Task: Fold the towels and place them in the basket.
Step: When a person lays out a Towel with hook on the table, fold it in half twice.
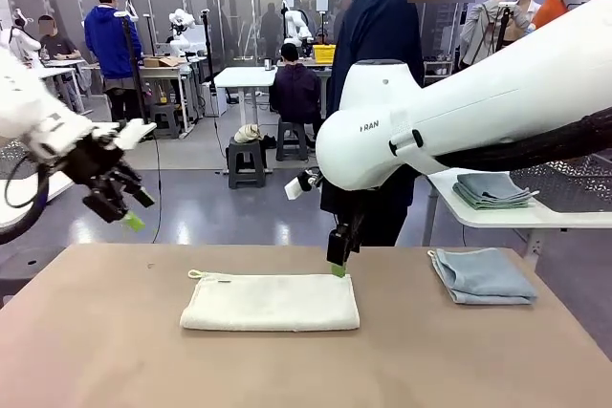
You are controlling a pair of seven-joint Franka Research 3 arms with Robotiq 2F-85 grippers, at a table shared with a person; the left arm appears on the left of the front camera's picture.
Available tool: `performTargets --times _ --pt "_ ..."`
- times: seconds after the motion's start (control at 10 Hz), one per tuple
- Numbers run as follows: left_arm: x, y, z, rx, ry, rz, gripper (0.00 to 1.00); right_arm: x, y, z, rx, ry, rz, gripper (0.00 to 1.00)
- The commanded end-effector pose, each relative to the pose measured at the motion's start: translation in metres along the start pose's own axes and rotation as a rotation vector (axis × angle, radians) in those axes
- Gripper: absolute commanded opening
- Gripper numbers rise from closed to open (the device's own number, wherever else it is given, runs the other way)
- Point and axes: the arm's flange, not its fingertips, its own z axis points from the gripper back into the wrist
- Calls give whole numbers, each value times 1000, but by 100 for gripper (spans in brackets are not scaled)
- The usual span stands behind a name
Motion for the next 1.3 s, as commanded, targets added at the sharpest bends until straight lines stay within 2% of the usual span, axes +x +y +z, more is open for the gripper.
performTargets --times 0.0,0.2,0.3,0.5,0.7,0.8,0.9,1.0,1.2 --pt "-50 -6 15 -38 -173 38 85 -1 -6 -3 27 13 3 80" --pt "-97 -6 25 -59 -326 54 85 0 0 0 0 0 0 80" --pt "-119 -7 26 -73 -373 55 85 0 0 0 0 0 0 80" --pt "-118 -5 12 -90 -419 61 85 0 0 0 0 0 0 80" --pt "-100 -4 -1 -91 -407 73 85 2 1 -1 7 6 4 80" --pt "-125 -12 7 -90 -397 78 85 1 5 1 -13 -43 -80 80" --pt "-125 -12 7 -90 -397 78 85 -2 9 5 -30 -97 -162 80" --pt "-125 -12 7 -90 -397 78 85 -5 11 6 -33 -102 -295 80" --pt "-125 -12 7 -90 -397 78 85 -7 18 -3 -62 -97 -685 80"
